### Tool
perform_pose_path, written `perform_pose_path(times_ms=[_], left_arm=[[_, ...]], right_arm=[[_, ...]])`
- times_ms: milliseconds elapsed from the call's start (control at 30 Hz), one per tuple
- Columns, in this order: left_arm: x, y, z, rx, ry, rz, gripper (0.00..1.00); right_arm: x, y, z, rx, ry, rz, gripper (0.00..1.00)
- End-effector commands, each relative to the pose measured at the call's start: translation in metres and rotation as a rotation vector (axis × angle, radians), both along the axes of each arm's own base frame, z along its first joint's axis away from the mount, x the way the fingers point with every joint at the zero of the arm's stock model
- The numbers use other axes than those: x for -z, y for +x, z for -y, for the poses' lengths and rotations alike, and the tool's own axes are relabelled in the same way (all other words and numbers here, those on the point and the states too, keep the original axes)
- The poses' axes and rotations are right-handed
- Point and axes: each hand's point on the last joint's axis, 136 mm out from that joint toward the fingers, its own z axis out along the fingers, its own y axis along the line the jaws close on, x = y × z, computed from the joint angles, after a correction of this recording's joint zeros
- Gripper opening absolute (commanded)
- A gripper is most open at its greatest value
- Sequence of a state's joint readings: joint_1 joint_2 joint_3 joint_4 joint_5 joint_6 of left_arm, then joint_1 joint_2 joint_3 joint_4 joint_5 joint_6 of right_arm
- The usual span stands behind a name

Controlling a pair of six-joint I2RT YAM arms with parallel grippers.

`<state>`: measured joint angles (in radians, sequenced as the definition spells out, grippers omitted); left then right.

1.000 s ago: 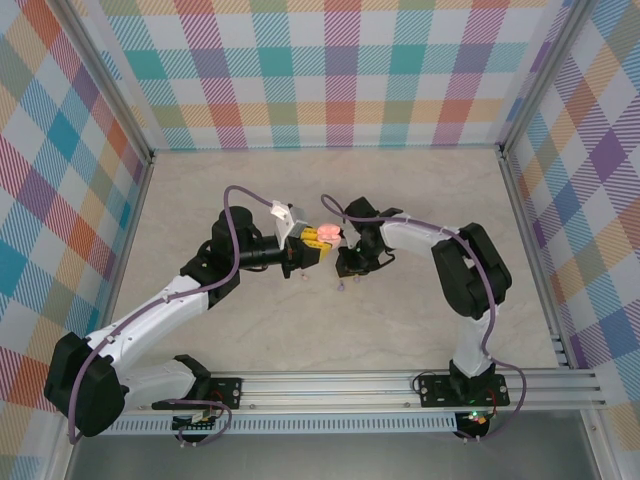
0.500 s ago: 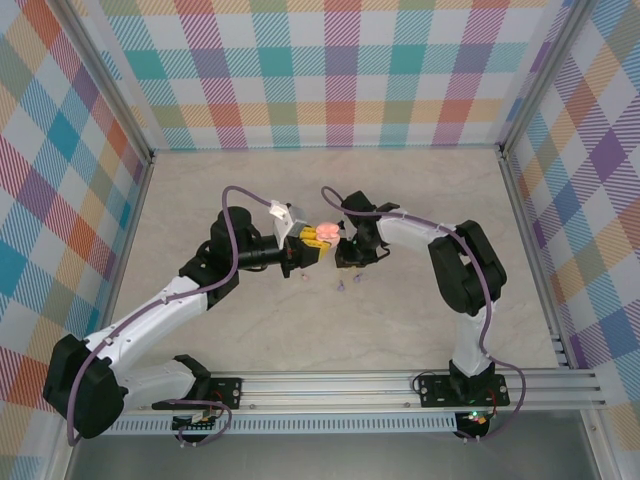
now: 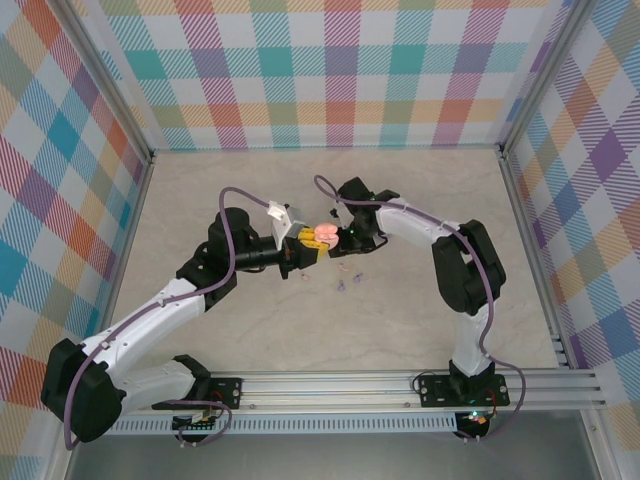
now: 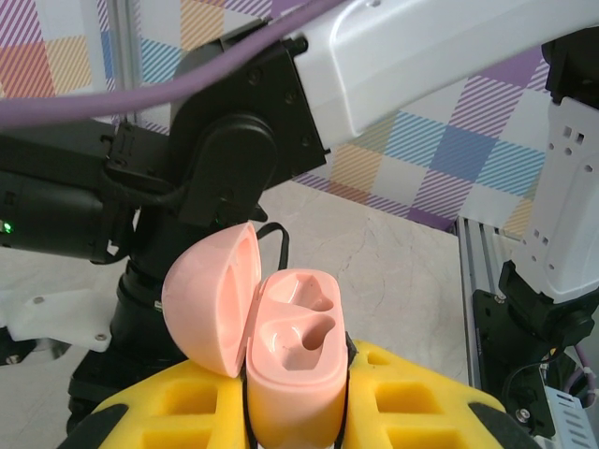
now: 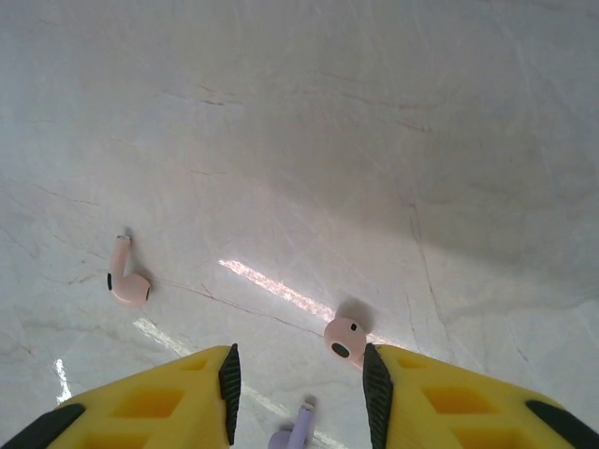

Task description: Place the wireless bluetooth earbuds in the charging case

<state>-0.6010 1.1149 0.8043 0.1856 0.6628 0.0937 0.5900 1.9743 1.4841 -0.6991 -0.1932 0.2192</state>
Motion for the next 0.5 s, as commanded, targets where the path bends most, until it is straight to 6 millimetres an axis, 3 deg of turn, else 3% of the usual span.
perform_pose_path(times_ms=[0,467], left_arm=[[-0.007,-0.009,0.000,0.018,-0.015,0.026,0.19],[-0.007,-0.009,-0.001,0.017,-0.016,0.024,0.19]], right_arm=[[0.009,-0.008,0.004,-0.095,-0.055,-0.033,0.44],[0.022,-0.013,0.000,-0.167,-0.087,-0.075,0.46]])
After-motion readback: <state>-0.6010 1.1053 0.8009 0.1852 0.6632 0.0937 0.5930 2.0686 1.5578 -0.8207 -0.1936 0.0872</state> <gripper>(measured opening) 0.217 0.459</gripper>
